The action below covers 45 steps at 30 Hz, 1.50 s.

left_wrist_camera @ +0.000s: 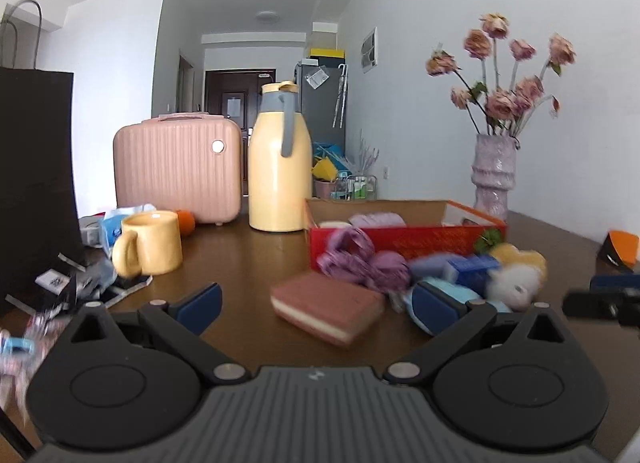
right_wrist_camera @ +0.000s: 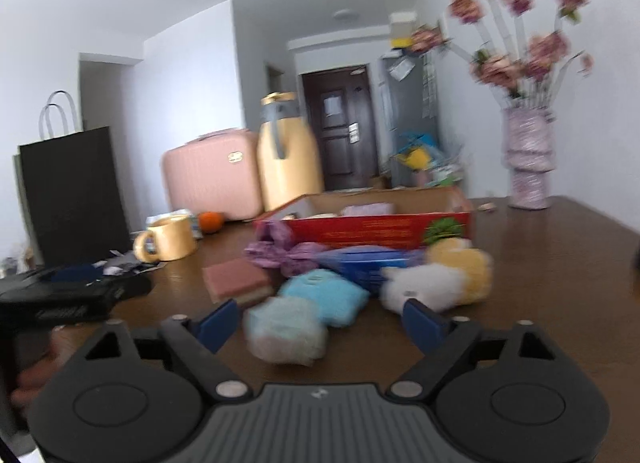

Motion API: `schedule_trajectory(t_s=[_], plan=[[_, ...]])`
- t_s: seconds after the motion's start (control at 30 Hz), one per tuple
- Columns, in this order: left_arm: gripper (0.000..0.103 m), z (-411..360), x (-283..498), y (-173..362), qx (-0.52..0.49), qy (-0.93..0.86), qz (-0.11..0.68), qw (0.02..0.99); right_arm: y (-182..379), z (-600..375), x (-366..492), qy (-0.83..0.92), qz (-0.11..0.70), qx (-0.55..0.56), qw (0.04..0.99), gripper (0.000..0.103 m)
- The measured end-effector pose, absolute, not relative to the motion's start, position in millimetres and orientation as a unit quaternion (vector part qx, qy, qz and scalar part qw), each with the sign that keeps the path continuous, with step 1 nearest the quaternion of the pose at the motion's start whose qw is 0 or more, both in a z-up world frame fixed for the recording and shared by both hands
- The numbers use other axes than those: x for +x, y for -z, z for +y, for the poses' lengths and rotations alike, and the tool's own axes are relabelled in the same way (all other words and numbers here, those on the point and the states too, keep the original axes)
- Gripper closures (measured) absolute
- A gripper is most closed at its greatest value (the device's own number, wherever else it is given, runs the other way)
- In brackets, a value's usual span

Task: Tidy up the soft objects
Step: 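Grasp the pink-and-cream layered sponge with both tools, then carry the layered sponge into the cardboard box and lower it in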

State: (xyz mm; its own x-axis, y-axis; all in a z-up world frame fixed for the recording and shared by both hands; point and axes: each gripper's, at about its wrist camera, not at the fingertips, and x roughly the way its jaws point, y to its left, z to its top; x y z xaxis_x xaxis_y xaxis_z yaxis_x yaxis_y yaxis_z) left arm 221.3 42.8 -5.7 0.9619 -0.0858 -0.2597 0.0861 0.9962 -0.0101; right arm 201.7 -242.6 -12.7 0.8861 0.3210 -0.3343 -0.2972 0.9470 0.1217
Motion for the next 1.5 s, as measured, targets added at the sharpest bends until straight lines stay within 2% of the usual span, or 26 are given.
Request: schedule_trajectory(t_s=[0.07, 0.13, 0.17, 0.27, 0.3, 0.33, 0.47, 0.5, 0.57, 0.77, 1.0, 1.23, 1.5], plan=[[0.000, 64.6, 248.8, 4.4, 0.002, 0.066, 0.150, 0.986, 12.0, -228.0, 215.1, -0.179, 0.186, 0.042, 0.965, 0.019], [0.004, 81.6, 276.1, 3.0, 0.001, 0.078, 0.167, 0.983, 15.7, -209.9, 232.3, -0.185, 0.203, 0.068, 0.959, 0.031], [0.006, 89.1, 291.6, 1.5, -0.001, 0.088, 0.176, 0.980, 17.9, -200.0, 242.0, -0.190, 0.219, 0.084, 0.953, 0.041], [0.020, 106.6, 340.0, 2.6, -0.023, 0.140, 0.212, 0.967, 26.1, -167.2, 274.0, -0.208, 0.253, 0.126, 0.937, 0.058], [0.029, 109.3, 355.5, 4.9, -0.031, 0.148, 0.231, 0.961, 29.6, -157.0, 284.3, -0.202, 0.262, 0.129, 0.935, 0.065], [0.039, 111.8, 371.2, 8.8, -0.043, 0.162, 0.252, 0.953, 33.8, -146.9, 296.4, -0.193, 0.273, 0.137, 0.932, 0.067], [0.059, 119.8, 419.5, 33.5, -0.100, 0.187, 0.324, 0.922, 47.5, -119.2, 335.5, -0.165, 0.307, 0.158, 0.924, 0.072], [0.067, 119.9, 423.2, 39.5, -0.108, 0.190, 0.331, 0.918, 49.8, -115.8, 342.3, -0.161, 0.307, 0.163, 0.924, 0.072], [0.073, 123.3, 424.3, 45.8, -0.130, 0.205, 0.333, 0.911, 52.7, -109.7, 350.9, -0.151, 0.305, 0.164, 0.926, 0.072], [0.077, 123.1, 384.1, 34.3, -0.113, 0.185, 0.305, 0.927, 59.3, -109.2, 355.6, -0.147, 0.300, 0.174, 0.926, 0.083], [0.080, 133.5, 280.6, 24.0, -0.182, 0.155, 0.253, 0.937, 38.9, -113.4, 321.4, -0.202, 0.302, 0.152, 0.919, 0.085], [0.080, 102.9, 196.1, 49.0, -0.235, 0.151, 0.286, 0.917, 31.8, -119.2, 256.4, -0.247, 0.308, 0.061, 0.917, 0.085], [0.080, 12.8, 184.9, 53.6, -0.201, 0.223, 0.313, 0.901, 37.7, -202.0, 200.0, -0.200, 0.304, 0.067, 0.929, 0.085]])
